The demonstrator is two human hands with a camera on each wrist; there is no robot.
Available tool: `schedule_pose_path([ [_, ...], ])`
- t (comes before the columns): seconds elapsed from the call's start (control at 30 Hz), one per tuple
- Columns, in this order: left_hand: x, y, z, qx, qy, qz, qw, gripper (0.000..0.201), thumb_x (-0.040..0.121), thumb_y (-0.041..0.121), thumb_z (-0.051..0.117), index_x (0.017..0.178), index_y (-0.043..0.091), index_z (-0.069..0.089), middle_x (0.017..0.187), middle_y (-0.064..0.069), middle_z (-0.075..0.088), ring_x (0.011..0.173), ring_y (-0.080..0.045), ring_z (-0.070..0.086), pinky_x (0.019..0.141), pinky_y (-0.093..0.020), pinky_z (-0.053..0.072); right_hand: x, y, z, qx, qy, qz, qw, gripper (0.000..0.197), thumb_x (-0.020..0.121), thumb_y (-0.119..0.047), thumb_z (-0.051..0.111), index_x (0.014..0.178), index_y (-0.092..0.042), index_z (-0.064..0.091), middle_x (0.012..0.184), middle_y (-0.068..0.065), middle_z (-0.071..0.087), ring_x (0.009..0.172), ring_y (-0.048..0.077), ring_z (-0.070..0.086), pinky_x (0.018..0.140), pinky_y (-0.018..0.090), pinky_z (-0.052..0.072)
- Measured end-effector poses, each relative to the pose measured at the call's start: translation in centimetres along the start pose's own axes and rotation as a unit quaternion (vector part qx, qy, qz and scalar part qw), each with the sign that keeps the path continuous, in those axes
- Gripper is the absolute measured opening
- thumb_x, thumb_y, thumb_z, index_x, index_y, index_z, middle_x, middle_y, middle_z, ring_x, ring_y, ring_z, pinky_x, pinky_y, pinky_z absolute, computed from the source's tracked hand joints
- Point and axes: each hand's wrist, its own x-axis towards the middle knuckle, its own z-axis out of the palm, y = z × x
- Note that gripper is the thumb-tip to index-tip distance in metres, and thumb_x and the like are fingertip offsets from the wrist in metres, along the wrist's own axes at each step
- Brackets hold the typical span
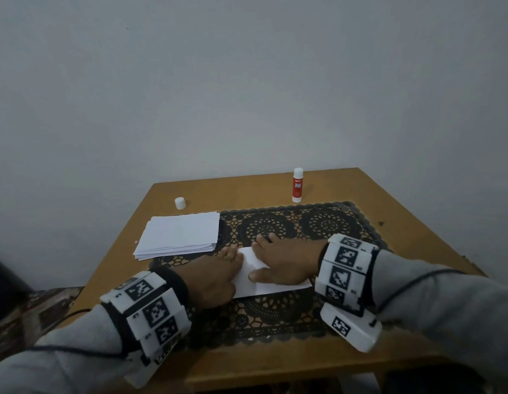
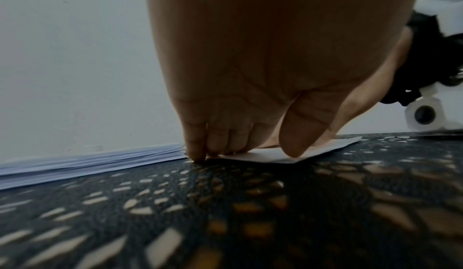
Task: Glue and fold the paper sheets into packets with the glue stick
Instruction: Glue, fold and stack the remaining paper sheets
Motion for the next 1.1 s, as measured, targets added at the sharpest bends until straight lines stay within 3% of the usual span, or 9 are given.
schedule_pose_path([
  [0.13, 0.0, 0.0, 0.0, 0.002, 0.002, 0.002, 1.0, 0.069, 0.099, 0.023, 0.034, 0.151, 0.011, -0.01, 0.159, -0.009, -0.015, 0.147, -0.018, -0.006, 0.118, -0.03, 0.004, -1.0, 0.1, 1.3, -0.023, -0.005, -0.021, 1.0, 0.076, 0.101, -0.053, 0.03, 0.155, -0.01, -0.003, 0.163, 0.006, -0.012, 0.15, 0.026, -0.009, 0.121, 0.044, 0.011],
  [0.33, 0.0, 0.0, 0.1, 0.004, 0.0, 0.002, 1.0, 0.068, 0.099, 0.021, 0.033, 0.151, 0.01, -0.01, 0.158, -0.009, -0.016, 0.147, -0.018, -0.008, 0.118, -0.03, 0.003, -1.3, 2.2, 1.1, 0.019, -0.005, 0.029, 0.999, 0.086, 0.098, -0.061, 0.027, 0.154, -0.008, -0.009, 0.162, 0.007, -0.016, 0.149, 0.027, -0.011, 0.122, 0.044, 0.008],
  [0.47, 0.1, 0.0, 0.1, 0.01, 0.002, 0.002, 1.0, 0.069, 0.099, 0.022, 0.033, 0.152, 0.01, -0.01, 0.159, -0.009, -0.015, 0.147, -0.018, -0.008, 0.118, -0.03, 0.004, -3.6, -0.6, 3.1, -0.034, -0.038, -0.043, 0.998, 0.092, 0.093, -0.069, 0.027, 0.153, -0.011, -0.014, 0.16, 0.006, -0.021, 0.149, 0.023, -0.015, 0.122, 0.04, 0.004],
  [0.67, 0.2, -0.1, 0.1, 0.009, 0.002, 0.003, 1.0, 0.069, 0.099, 0.022, 0.034, 0.152, 0.01, -0.009, 0.159, -0.009, -0.015, 0.147, -0.018, -0.007, 0.119, -0.031, 0.005, -2.6, 2.8, 1.5, 0.012, -0.016, 0.036, 0.999, 0.09, 0.096, -0.065, 0.026, 0.153, -0.006, -0.012, 0.161, 0.011, -0.018, 0.149, 0.024, -0.012, 0.123, 0.042, 0.005],
  [0.83, 0.3, -0.2, 0.2, 0.008, 0.005, 0.004, 1.0, 0.069, 0.099, 0.022, 0.034, 0.152, 0.011, -0.009, 0.159, -0.009, -0.015, 0.147, -0.018, -0.007, 0.118, -0.03, 0.004, -4.7, 0.3, 3.4, -0.049, -0.047, -0.03, 0.997, 0.094, 0.093, -0.068, 0.029, 0.153, -0.011, -0.015, 0.159, 0.007, -0.023, 0.148, 0.023, -0.016, 0.12, 0.039, 0.001],
  [1.0, 0.5, -0.3, 0.4, 0.011, 0.003, 0.002, 1.0, 0.069, 0.099, 0.022, 0.034, 0.151, 0.01, -0.01, 0.159, -0.009, -0.015, 0.147, -0.019, -0.007, 0.119, -0.031, 0.005, -4.4, 3.1, 2.0, -0.007, -0.029, 0.032, 0.999, 0.092, 0.094, -0.067, 0.026, 0.153, -0.009, -0.015, 0.161, 0.008, -0.02, 0.149, 0.023, -0.013, 0.122, 0.041, 0.004],
  [1.1, 0.4, -0.3, 0.3, 0.009, 0.0, 0.002, 1.0, 0.069, 0.099, 0.022, 0.034, 0.151, 0.011, -0.01, 0.159, -0.009, -0.016, 0.147, -0.019, -0.008, 0.119, -0.031, 0.005, -5.4, 1.4, 3.1, -0.039, -0.046, -0.002, 0.998, 0.097, 0.092, -0.071, 0.029, 0.152, -0.011, -0.017, 0.159, 0.007, -0.024, 0.148, 0.024, -0.017, 0.12, 0.038, -0.001],
])
